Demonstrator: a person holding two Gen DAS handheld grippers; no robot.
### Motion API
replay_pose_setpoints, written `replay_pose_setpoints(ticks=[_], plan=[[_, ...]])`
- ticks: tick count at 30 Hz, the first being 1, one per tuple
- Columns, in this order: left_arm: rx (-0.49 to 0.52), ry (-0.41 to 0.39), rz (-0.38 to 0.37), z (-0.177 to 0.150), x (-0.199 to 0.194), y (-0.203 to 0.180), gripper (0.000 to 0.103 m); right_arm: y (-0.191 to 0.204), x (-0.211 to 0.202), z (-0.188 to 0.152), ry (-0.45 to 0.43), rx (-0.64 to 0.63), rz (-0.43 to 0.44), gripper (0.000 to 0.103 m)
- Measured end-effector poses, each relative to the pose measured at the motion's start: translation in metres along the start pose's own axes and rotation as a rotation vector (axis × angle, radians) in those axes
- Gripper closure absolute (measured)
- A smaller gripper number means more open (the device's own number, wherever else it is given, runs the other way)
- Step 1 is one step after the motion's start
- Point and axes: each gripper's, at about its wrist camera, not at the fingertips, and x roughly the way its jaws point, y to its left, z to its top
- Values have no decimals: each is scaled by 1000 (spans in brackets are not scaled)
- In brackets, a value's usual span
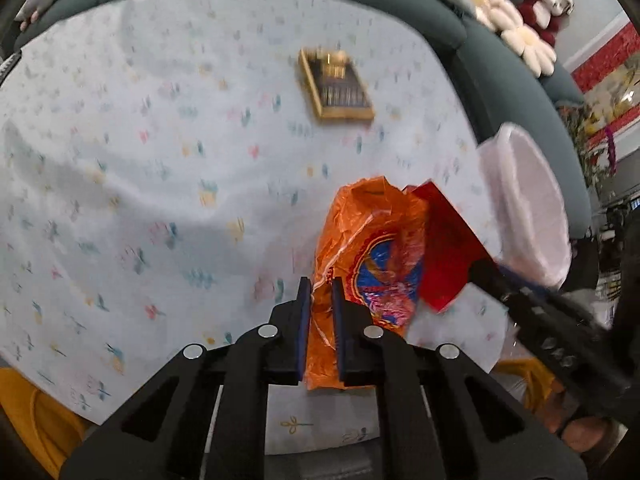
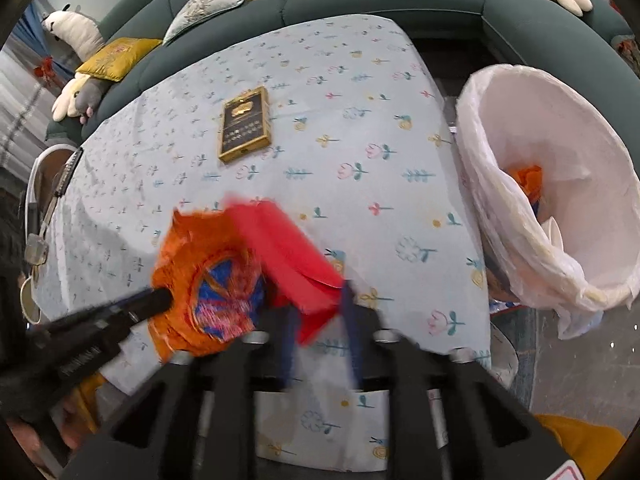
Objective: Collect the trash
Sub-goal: 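Lift the orange bag with the left tool while the right tool lifts the red envelope, then carry both items over the bin and open the left tool, then the right tool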
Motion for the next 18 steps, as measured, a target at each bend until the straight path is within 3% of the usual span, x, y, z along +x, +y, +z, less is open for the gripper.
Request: replay_pose_setpoints(ticks=[4,10,18], plan=[[-39,-79,-12,16,-28,9,93,3,-10,5,-32,-4,18,102],[-79,-168,-19,40,-60,18,93,3,-34,14,-92,8,44,102],[-56,-198,-28,49,-75,0,93,8,-57,22,-141,-9,54,102]])
